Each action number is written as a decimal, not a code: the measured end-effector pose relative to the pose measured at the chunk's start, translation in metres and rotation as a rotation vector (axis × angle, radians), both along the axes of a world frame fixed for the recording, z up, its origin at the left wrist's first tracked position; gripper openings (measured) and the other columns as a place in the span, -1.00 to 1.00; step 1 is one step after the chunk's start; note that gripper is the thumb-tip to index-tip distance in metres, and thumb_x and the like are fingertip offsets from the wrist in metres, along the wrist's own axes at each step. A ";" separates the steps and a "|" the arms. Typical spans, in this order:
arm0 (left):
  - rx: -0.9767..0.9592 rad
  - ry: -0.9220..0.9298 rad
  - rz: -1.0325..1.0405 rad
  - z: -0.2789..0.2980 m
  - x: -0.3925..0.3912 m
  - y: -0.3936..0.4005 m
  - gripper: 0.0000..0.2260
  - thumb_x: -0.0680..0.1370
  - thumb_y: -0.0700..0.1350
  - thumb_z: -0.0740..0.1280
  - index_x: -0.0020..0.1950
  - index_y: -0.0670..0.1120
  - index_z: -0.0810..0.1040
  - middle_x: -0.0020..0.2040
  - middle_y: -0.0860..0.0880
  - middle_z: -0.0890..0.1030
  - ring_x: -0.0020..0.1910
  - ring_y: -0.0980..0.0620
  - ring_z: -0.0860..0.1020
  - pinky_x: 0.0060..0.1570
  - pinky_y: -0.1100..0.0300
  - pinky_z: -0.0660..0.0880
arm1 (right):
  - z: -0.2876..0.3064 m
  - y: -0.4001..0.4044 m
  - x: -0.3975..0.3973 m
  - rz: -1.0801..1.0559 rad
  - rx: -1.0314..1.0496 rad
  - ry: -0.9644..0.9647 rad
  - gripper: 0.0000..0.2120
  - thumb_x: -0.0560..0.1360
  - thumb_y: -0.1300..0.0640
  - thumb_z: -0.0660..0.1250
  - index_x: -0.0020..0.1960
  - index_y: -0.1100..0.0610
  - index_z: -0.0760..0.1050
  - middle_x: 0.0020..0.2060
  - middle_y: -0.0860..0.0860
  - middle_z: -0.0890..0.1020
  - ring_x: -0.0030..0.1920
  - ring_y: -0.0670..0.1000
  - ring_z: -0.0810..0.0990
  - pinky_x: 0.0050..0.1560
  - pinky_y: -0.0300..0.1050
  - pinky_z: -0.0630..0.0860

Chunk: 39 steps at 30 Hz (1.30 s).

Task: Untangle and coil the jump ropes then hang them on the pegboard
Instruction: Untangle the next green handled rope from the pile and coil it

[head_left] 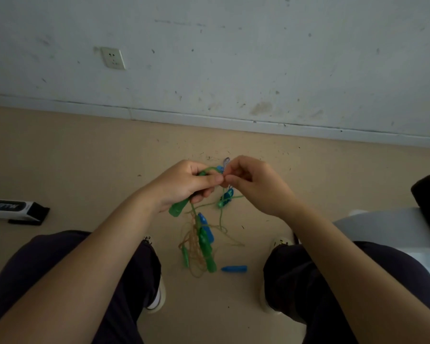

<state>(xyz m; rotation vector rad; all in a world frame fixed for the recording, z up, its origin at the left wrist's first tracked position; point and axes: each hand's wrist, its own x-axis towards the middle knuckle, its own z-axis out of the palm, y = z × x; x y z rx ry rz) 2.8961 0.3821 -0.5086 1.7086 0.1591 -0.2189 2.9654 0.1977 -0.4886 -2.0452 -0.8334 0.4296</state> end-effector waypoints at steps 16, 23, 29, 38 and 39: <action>0.178 0.038 -0.005 -0.003 -0.001 0.012 -0.91 0.60 -0.19 0.39 -0.05 -0.15 0.68 -0.26 -0.07 0.70 -0.27 -0.04 0.69 -0.21 0.19 0.61 | 0.002 -0.023 0.022 -0.311 0.054 -0.203 -0.79 0.54 0.13 0.40 0.16 0.06 0.53 0.05 -0.08 0.62 0.09 -0.13 0.57 0.19 -0.15 0.52; 0.115 -0.009 0.013 -0.005 0.000 -0.003 -0.93 0.57 -0.19 0.43 -0.10 -0.09 0.70 -0.23 -0.09 0.71 -0.31 -0.05 0.69 -0.28 0.22 0.56 | -0.006 -0.004 0.000 0.082 0.057 0.081 -0.67 0.43 0.09 0.50 0.13 0.10 0.49 -0.12 -0.04 0.60 -0.11 -0.05 0.62 0.03 -0.02 0.60; 0.294 0.067 -0.045 -0.003 0.002 0.003 -0.85 0.57 -0.03 0.42 -0.07 -0.09 0.69 -0.21 -0.02 0.73 -0.27 0.05 0.68 -0.27 0.21 0.56 | -0.008 -0.002 0.008 0.081 -0.184 -0.033 -0.82 0.49 0.18 0.44 -0.09 -0.07 0.49 -0.36 -0.12 0.40 -0.43 -0.19 0.34 -0.33 -0.33 0.32; 0.429 0.141 -0.015 -0.009 0.001 0.020 -0.87 0.55 -0.04 0.46 -0.12 -0.08 0.72 -0.22 0.05 0.73 -0.29 0.19 0.63 -0.29 0.35 0.46 | 0.007 -0.033 0.038 -0.465 0.150 -0.074 -0.93 0.57 0.12 0.34 -0.08 0.03 0.55 -0.36 -0.09 0.52 -0.42 -0.24 0.44 -0.36 -0.38 0.40; 0.404 0.119 0.012 -0.009 0.002 0.020 -0.87 0.54 -0.05 0.46 -0.12 -0.09 0.72 -0.23 0.05 0.73 -0.31 0.19 0.63 -0.32 0.37 0.45 | 0.007 -0.035 0.039 -0.470 0.140 -0.040 -0.93 0.58 0.12 0.32 -0.07 0.04 0.54 -0.32 -0.07 0.56 -0.35 -0.19 0.52 -0.28 -0.31 0.46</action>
